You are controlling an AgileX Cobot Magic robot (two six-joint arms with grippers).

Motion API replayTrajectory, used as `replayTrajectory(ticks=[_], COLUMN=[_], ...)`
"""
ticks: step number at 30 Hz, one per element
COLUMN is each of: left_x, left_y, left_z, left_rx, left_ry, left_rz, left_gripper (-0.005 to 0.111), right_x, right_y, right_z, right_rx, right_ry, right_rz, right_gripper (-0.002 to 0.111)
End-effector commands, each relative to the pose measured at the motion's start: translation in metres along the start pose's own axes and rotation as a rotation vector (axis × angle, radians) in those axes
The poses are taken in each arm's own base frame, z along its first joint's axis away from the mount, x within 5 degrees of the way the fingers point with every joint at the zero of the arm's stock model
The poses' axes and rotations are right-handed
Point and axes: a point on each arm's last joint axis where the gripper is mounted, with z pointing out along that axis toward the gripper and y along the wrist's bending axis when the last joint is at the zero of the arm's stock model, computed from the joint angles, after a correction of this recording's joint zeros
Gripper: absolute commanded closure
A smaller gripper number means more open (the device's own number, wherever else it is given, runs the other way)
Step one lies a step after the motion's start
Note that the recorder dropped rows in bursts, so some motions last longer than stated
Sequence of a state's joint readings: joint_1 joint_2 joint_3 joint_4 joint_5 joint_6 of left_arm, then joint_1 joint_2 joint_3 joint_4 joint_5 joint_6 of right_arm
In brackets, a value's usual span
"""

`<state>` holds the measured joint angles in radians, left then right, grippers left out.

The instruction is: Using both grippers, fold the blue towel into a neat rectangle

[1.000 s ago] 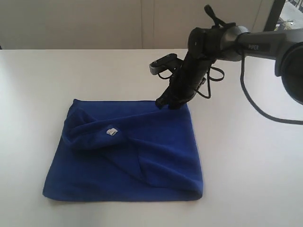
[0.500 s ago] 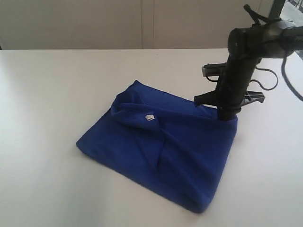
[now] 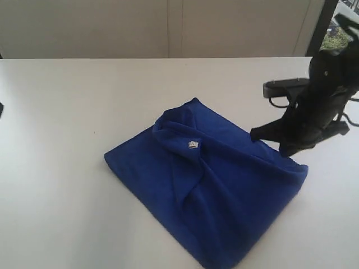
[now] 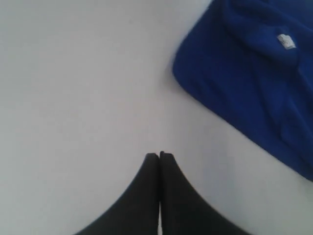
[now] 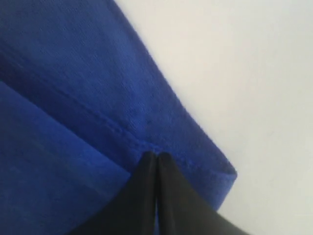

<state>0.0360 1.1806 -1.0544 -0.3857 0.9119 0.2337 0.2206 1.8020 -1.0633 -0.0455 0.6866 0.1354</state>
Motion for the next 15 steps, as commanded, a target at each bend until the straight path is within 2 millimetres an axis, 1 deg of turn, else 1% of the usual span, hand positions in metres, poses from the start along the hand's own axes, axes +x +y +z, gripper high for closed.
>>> replayTrajectory(ticks=[1,3,7,10,12,15], left_x=[-0.009,-0.011,-0.010,-0.008,-0.006,-0.007], left_y=[-0.014,-0.021,-0.034,-0.040,-0.043,-0.044], left_z=[0.036,0.065,0.133,0.176,0.199,0.220], left_rx=[0.089,0.101,0.105,0.076,0.061,0.053], left_ry=[0.059,0.095,0.202,0.212,0.217,0.223], left_rz=[0.016,0.017,0.031,0.038,0.031,0.021], left_gripper=[0.107,0.107,0.107,0.107,0.107,0.107], right_x=[-0.005,-0.006,-0.006,-0.006,-0.005,0.000], right_y=[0.008,0.009,0.010,0.011,0.013,0.012], right_z=[-0.031,-0.032,-0.018,-0.008,-0.003,0.002], right_rx=[-0.018,-0.020,-0.015,-0.025,-0.038,-0.037], right_ry=[-0.120,-0.124,-0.088,-0.065,-0.061,-0.056], right_rz=[-0.080,-0.090,-0.130,-0.156,-0.173,-0.198], right_gripper=[0.108,0.108,0.108,0.108,0.108,0.108])
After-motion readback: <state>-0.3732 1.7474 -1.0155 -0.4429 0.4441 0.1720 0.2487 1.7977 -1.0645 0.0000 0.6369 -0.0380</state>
